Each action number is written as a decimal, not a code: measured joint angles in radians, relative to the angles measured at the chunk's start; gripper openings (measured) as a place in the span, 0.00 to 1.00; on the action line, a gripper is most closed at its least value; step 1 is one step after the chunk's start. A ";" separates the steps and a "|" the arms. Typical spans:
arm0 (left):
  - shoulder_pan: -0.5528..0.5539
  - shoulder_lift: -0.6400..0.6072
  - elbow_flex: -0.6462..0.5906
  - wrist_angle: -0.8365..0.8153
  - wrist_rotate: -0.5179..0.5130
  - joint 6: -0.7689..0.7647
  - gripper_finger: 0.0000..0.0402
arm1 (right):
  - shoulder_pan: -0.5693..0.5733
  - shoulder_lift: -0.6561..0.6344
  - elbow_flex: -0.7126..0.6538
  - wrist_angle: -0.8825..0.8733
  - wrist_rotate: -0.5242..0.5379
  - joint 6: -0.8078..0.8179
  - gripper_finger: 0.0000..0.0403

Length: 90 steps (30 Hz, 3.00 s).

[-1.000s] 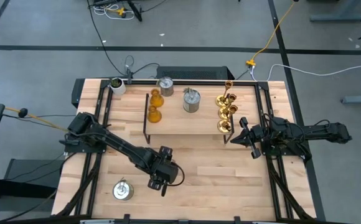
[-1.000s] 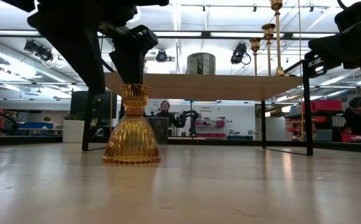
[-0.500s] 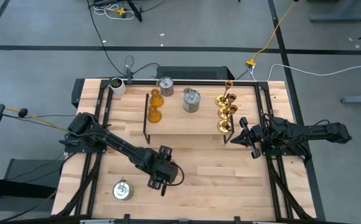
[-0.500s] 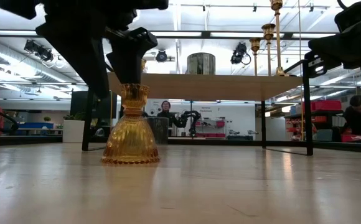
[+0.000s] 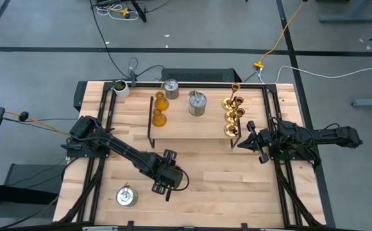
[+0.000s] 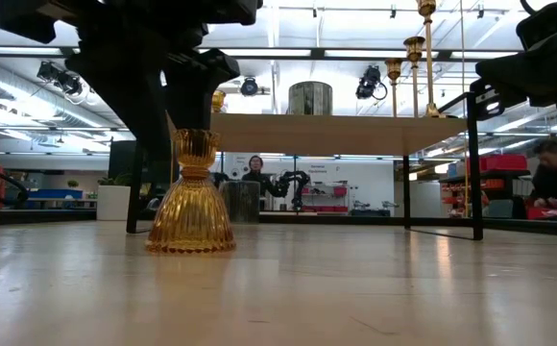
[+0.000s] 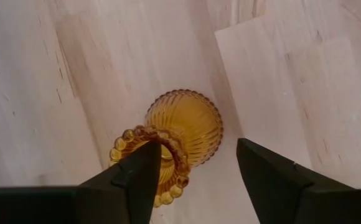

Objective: Pick & Place candle stick holders
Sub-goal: Put the glass candle holder on the shelf aligned with the other glass candle holder

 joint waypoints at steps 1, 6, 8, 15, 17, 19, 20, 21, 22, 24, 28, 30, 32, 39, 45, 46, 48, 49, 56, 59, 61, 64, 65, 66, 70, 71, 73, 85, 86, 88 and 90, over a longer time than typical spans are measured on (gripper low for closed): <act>0.000 0.000 0.000 0.000 0.000 0.000 0.53 | 0.000 0.000 0.000 0.000 0.000 0.000 0.03; 0.000 0.000 0.000 0.000 -0.008 0.000 0.43 | 0.000 0.000 0.000 0.000 0.000 0.000 0.03; 0.000 0.000 0.000 0.000 -0.021 0.000 0.40 | 0.000 0.000 0.000 0.000 0.000 0.000 0.03; 0.000 0.000 -0.002 -0.001 -0.046 0.000 0.31 | 0.000 0.000 0.000 0.000 0.000 0.000 0.03; 0.000 0.000 -0.002 -0.001 -0.046 0.000 0.29 | 0.000 0.000 0.000 0.000 0.000 0.000 0.03; 0.000 0.000 -0.002 -0.001 -0.046 0.000 0.27 | 0.000 0.000 0.000 0.000 0.000 0.000 0.03; 0.000 0.000 -0.002 -0.001 -0.046 0.000 0.26 | 0.000 0.000 0.000 0.000 0.000 0.000 0.03; 0.000 0.000 -0.002 0.000 -0.046 -0.004 0.25 | 0.000 0.000 0.000 0.000 0.000 0.000 0.03; 0.000 0.000 -0.002 0.000 -0.046 -0.005 0.24 | 0.000 0.000 0.000 0.000 0.000 0.000 0.03; 0.000 0.000 -0.001 0.000 -0.047 -0.005 0.22 | 0.000 0.000 0.000 0.000 0.000 0.000 0.03; 0.000 0.000 -0.001 0.000 -0.046 -0.007 0.18 | 0.000 0.000 0.000 0.000 0.000 0.000 0.03; 0.000 0.000 0.000 0.000 -0.038 -0.007 0.17 | 0.000 0.000 0.000 0.000 0.000 0.000 0.03; 0.000 -0.001 0.000 0.000 -0.024 -0.007 0.16 | 0.000 0.000 0.000 0.000 0.000 0.000 0.03; 0.003 0.000 0.022 -0.018 0.003 -0.008 0.15 | 0.000 0.000 0.000 0.000 0.000 0.000 0.03; 0.016 0.000 0.070 -0.063 0.033 -0.019 0.14 | 0.000 0.000 0.000 0.000 0.000 0.000 0.03; 0.018 0.000 0.083 -0.076 0.034 -0.027 0.14 | 0.000 0.000 0.000 0.000 0.000 0.000 0.03; 0.024 0.000 0.111 -0.102 0.038 -0.029 0.14 | 0.000 0.000 0.000 0.000 0.000 0.000 0.03; 0.027 0.000 0.126 -0.115 0.039 -0.029 0.14 | 0.000 0.000 0.000 0.000 0.000 0.000 0.03; 0.045 0.000 0.266 -0.243 0.046 -0.029 0.14 | 0.000 0.000 0.000 0.000 0.000 0.000 0.03; 0.055 0.000 0.335 -0.295 0.045 -0.029 0.14 | 0.000 0.000 0.000 0.000 0.000 0.000 0.03; 0.063 0.000 0.378 -0.330 0.045 -0.029 0.14 | 0.000 0.000 0.000 0.000 0.000 0.000 0.03; 0.074 0.000 0.429 -0.354 0.051 -0.029 0.14 | 0.000 0.000 0.000 0.000 0.000 0.000 0.03; 0.078 0.000 0.442 -0.362 0.059 -0.029 0.14 | 0.000 0.000 0.000 0.000 0.000 0.000 0.03; 0.081 0.000 0.452 -0.374 0.066 -0.031 0.14 | 0.000 0.000 0.000 0.000 0.000 0.000 0.03; 0.094 -0.001 0.475 -0.401 0.087 -0.035 0.11 | 0.000 0.000 0.000 0.000 0.000 0.000 0.03; 0.097 -0.001 0.478 -0.403 0.094 -0.034 0.10 | 0.000 0.000 0.000 0.000 0.000 0.000 0.03; 0.103 -0.001 0.479 -0.413 0.111 -0.029 0.10 | 0.000 0.000 0.000 0.000 0.000 0.000 0.03; 0.132 -0.046 0.479 -0.492 0.122 -0.016 0.10 | 0.000 0.000 0.000 0.000 0.000 0.000 0.03; 0.133 -0.056 0.479 -0.502 0.119 -0.015 0.10 | 0.000 0.000 0.000 0.000 0.000 0.000 0.03; 0.136 -0.080 0.479 -0.505 0.119 -0.014 0.10 | 0.000 0.000 0.000 0.000 0.000 0.000 0.03; 0.140 -0.104 0.479 -0.512 0.119 -0.004 0.10 | 0.000 0.000 0.000 0.000 0.000 0.000 0.03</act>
